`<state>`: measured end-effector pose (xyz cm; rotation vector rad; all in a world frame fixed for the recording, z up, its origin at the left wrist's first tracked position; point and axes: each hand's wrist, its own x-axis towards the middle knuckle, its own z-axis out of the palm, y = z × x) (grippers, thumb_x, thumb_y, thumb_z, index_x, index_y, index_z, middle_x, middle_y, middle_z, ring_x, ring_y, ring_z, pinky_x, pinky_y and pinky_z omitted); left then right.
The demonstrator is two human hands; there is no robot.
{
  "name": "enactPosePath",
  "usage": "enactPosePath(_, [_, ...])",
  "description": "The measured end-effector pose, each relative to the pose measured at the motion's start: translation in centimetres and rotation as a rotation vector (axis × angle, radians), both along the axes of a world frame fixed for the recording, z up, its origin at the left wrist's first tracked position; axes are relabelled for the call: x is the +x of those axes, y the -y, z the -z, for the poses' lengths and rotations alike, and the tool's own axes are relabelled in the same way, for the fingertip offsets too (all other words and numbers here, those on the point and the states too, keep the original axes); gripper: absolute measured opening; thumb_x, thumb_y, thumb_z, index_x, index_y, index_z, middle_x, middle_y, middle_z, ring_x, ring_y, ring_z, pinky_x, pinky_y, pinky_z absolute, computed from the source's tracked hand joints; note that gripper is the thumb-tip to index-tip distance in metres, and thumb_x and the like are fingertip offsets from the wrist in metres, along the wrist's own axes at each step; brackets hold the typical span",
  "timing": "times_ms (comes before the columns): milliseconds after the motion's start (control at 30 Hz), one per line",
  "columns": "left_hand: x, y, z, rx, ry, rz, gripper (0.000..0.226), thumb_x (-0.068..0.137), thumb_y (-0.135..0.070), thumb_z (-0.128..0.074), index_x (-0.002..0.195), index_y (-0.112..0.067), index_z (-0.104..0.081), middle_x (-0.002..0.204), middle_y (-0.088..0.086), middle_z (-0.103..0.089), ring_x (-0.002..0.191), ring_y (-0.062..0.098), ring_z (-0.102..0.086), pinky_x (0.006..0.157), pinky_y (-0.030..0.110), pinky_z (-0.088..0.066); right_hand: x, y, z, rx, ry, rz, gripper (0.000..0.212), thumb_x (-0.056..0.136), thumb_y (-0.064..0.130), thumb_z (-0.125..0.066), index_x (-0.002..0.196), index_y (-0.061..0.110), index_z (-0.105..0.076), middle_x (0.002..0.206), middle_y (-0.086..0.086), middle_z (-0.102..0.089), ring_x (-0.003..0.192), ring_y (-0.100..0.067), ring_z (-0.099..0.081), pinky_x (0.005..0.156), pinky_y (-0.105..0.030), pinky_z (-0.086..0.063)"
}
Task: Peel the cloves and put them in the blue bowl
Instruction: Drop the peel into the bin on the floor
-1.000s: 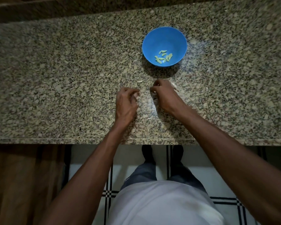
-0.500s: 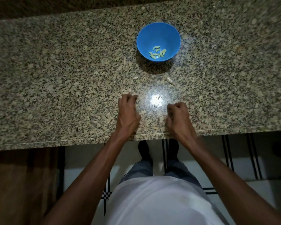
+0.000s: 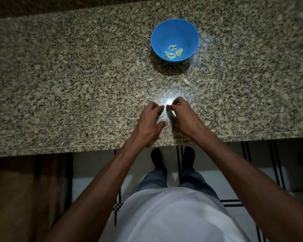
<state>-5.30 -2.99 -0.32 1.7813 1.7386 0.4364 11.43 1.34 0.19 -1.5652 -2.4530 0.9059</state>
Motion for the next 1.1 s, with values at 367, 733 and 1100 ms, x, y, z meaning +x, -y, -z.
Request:
enactPosePath(367, [2.3, 0.3, -0.5, 0.085, -0.024, -0.109, 0.020, 0.095, -0.008, -0.069, 0.111, -0.011, -0.079, 0.090, 0.006, -0.065, 0.076, 0.014, -0.059, 0.067, 0.027, -0.052, 0.7, 1.1, 0.4, 0.095, -0.038, -0.071, 0.017, 0.096, 0.006, -0.066, 0.106, 0.009, -0.079, 0.094, -0.005, -0.057, 0.079, -0.021, -0.055, 0.058, -0.026, -0.039])
enactPosePath(733, [6.2, 1.7, 1.6, 0.173, -0.075, -0.402, 0.008, 0.097, -0.003, -0.061, 0.091, 0.000, -0.065, 0.087, 0.014, -0.061, 0.080, 0.025, -0.057, 0.072, 0.038, -0.050, 1.5, 1.2, 1.9, 0.150, -0.119, -0.077, 0.014, 0.089, -0.002, -0.060, 0.080, 0.008, -0.063, 0.081, -0.006, -0.053, 0.072, -0.020, -0.045, 0.057, -0.037, -0.037])
enactPosePath(1100, [-2.3, 10.8, -4.0, 0.262, 0.784, -1.317, 0.021, 0.096, -0.017, -0.073, 0.105, 0.002, -0.069, 0.092, 0.014, -0.076, 0.080, 0.016, -0.074, 0.074, 0.026, -0.060, -11.1, 4.6, -4.3, -0.683, -0.687, -0.065, 0.017, 0.101, 0.018, -0.069, 0.100, 0.003, -0.078, 0.094, -0.012, -0.080, 0.089, -0.023, -0.078, 0.082, -0.041, -0.064])
